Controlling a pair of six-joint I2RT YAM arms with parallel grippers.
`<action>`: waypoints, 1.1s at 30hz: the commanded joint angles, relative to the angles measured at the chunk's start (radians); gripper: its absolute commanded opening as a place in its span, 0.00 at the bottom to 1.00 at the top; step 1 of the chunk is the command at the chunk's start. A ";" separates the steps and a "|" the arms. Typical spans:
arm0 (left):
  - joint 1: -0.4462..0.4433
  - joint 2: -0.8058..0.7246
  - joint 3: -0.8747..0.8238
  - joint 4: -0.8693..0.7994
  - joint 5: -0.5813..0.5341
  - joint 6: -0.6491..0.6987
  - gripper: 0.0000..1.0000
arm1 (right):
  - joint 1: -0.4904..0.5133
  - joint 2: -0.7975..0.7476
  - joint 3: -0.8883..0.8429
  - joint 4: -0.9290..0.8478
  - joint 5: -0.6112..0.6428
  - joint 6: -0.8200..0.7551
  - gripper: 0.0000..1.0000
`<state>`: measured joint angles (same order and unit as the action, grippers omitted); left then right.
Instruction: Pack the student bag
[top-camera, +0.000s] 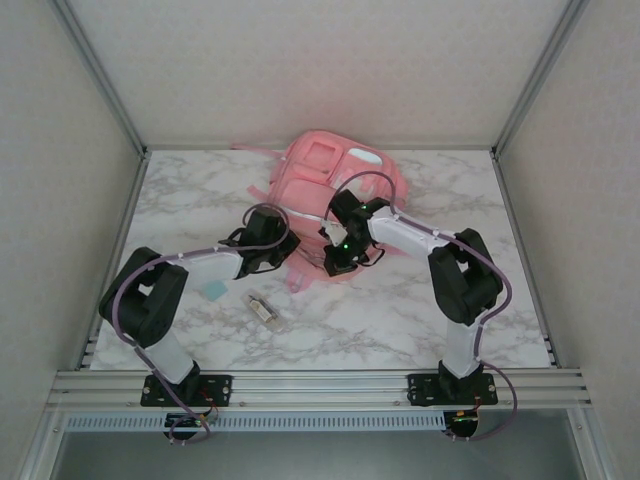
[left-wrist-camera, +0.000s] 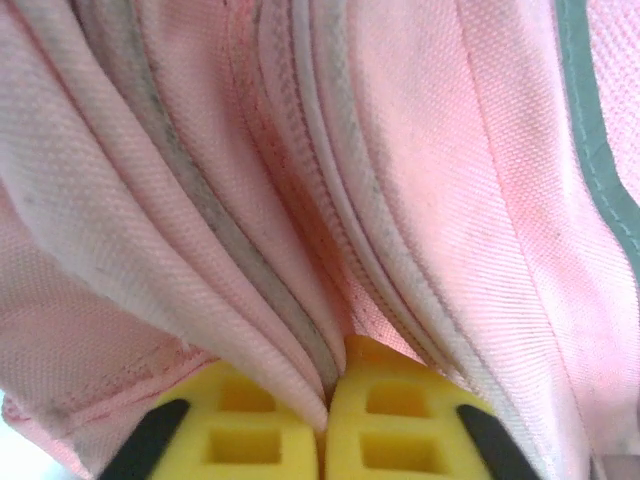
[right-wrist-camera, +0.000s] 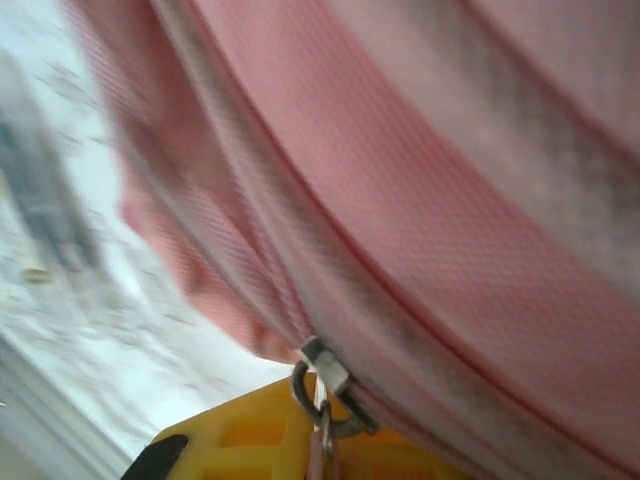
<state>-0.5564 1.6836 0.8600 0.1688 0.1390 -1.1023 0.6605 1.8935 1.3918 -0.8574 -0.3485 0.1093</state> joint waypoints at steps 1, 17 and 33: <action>0.008 0.019 0.045 -0.033 -0.058 0.089 0.00 | -0.012 -0.014 0.011 -0.320 0.195 -0.146 0.00; 0.016 -0.089 -0.038 -0.079 -0.095 0.127 0.00 | -0.238 0.106 0.266 -0.253 0.767 -0.370 0.00; 0.016 -0.099 -0.041 -0.092 -0.058 0.156 0.00 | -0.328 0.241 0.518 -0.147 0.756 -0.189 0.03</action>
<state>-0.5594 1.6249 0.8505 0.1829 0.1280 -1.0134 0.3904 2.1902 1.9202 -1.1240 0.3134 -0.1791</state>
